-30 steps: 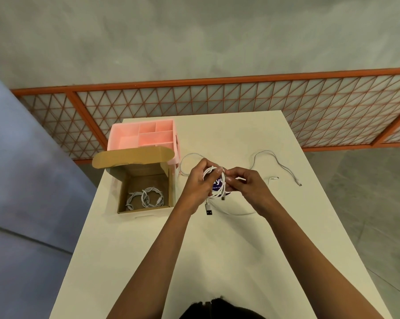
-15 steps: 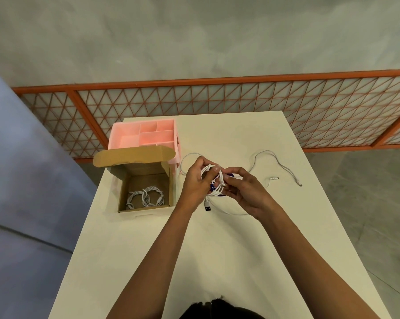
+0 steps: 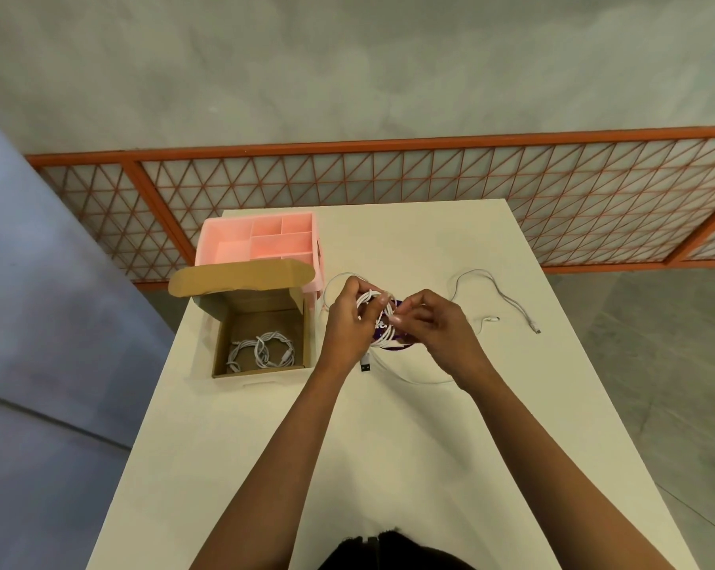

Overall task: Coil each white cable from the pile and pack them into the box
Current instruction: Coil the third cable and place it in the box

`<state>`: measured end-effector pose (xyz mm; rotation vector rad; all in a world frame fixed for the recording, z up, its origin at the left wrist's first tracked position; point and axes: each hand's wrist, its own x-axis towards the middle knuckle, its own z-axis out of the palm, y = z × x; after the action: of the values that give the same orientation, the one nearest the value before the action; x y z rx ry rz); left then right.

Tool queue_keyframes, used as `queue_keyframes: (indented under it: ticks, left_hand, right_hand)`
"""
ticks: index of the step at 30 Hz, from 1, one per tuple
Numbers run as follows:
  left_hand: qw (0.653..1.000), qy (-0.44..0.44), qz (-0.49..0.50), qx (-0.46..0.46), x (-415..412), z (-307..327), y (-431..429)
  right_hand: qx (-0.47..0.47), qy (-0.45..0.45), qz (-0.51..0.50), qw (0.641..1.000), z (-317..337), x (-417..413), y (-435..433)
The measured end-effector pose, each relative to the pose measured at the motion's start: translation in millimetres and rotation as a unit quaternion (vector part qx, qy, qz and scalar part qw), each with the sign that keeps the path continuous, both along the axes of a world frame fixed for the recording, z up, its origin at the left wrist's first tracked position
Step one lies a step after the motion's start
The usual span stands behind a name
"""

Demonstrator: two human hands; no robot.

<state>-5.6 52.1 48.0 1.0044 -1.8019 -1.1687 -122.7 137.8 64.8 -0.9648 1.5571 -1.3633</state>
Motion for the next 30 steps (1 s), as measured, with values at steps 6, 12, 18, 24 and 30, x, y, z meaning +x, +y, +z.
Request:
queue_keyframes:
  ticks: [6, 12, 18, 24, 30]
  left_hand:
    - [0.998, -0.030, -0.048, -0.031, 3.8, -2.2, 1.8]
    - [0.997, 0.036, -0.063, 0.012, 7.9, 2.7, 1.5]
    - [0.990, 0.085, -0.093, 0.066, 7.7, 10.6, -0.6]
    - [0.980, 0.077, -0.147, 0.111, 8.5, 11.0, 1.8]
    - [0.985, 0.046, -0.125, 0.114, 6.2, 10.8, 4.3]
  right_hand:
    - [-0.025, 0.357, -0.012, 0.934, 4.8, -3.6, -6.0]
    - [-0.065, 0.356, -0.030, 0.932, 16.7, -13.9, -10.1]
    - [-0.044, 0.271, -0.037, 0.961, 18.8, -20.6, -13.3]
    - [-0.033, 0.262, -0.038, 0.964, 14.8, -24.9, -13.6]
    - [-0.024, 0.272, -0.041, 0.961, 12.9, -23.4, -9.9]
